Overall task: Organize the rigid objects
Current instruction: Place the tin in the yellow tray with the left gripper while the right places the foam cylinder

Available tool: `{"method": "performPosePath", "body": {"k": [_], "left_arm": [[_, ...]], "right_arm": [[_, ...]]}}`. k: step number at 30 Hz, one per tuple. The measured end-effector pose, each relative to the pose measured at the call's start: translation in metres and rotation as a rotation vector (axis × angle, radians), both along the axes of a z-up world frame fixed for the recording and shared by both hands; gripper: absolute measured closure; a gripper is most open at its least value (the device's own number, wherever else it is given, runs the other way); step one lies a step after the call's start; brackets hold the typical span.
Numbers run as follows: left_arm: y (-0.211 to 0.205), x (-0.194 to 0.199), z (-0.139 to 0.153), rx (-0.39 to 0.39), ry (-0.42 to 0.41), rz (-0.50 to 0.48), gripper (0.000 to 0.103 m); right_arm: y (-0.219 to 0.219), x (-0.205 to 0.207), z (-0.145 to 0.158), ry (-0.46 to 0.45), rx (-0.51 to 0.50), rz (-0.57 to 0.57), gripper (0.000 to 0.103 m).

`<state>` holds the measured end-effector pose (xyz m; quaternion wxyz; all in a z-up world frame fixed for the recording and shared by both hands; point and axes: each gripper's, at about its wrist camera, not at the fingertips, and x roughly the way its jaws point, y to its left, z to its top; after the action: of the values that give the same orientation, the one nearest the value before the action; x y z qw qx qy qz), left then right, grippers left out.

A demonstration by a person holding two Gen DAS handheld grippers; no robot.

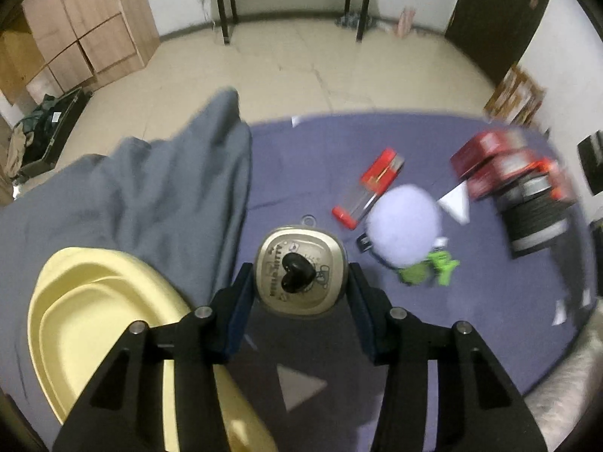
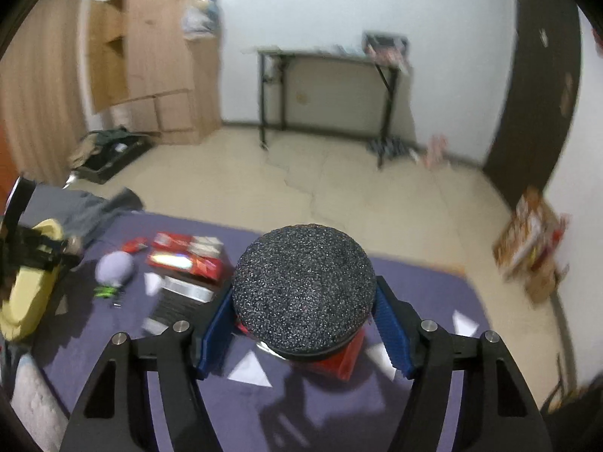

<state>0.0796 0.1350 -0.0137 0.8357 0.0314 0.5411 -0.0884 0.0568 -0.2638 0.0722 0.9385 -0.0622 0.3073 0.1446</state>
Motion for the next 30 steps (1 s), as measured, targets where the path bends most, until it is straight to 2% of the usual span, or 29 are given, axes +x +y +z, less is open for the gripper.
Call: {"method": "performPosePath", "body": {"k": [1,3,4,7,8,10,13,14,18,21,22,26,30], "left_arm": [[0.006,-0.006,0.012,-0.017,-0.022,0.003,0.053],[0.023,-0.021,0.036,-0.029,-0.073,0.01,0.053],[0.04,-0.031,0.052,-0.032,-0.1,0.029,0.053],[0.089,-0.05,0.073,-0.01,-0.118,0.098,0.053],[0.103,-0.055,0.075,0.008,-0.122,0.119,0.053],[0.143,-0.067,0.074,0.037,-0.115,0.187,0.053],[0.19,-0.076,0.053,0.022,-0.063,0.304,0.053],[0.202,-0.076,0.042,0.025,-0.047,0.34,0.053],[0.215,-0.072,-0.002,-0.003,0.02,0.347,0.053],[0.214,-0.068,-0.017,0.008,0.034,0.334,0.053],[0.212,-0.066,-0.021,0.028,0.036,0.32,0.053],[0.221,-0.059,-0.032,0.036,0.044,0.333,0.053],[0.224,-0.059,-0.042,0.032,0.046,0.321,0.053]], "right_arm": [[0.01,-0.011,0.014,-0.039,-0.002,0.059,0.035],[0.033,-0.022,0.031,-0.054,0.022,0.155,0.035],[0.058,-0.029,0.042,-0.049,0.05,0.247,0.035],[0.132,-0.046,0.054,-0.039,0.074,0.467,0.035],[0.172,-0.056,0.053,-0.026,0.077,0.571,0.035],[0.233,-0.074,0.044,-0.012,0.061,0.709,0.035],[0.328,-0.102,0.008,0.032,-0.006,0.869,0.036],[0.349,-0.105,-0.003,0.055,-0.017,0.883,0.036],[0.406,-0.101,-0.051,0.174,-0.04,0.836,0.036],[0.438,-0.108,-0.074,0.137,-0.133,0.856,0.036],[0.445,-0.107,-0.084,0.164,-0.154,0.85,0.036],[0.471,-0.104,-0.102,0.193,-0.189,0.832,0.036],[0.478,-0.109,-0.105,0.186,-0.189,0.838,0.034]]}}
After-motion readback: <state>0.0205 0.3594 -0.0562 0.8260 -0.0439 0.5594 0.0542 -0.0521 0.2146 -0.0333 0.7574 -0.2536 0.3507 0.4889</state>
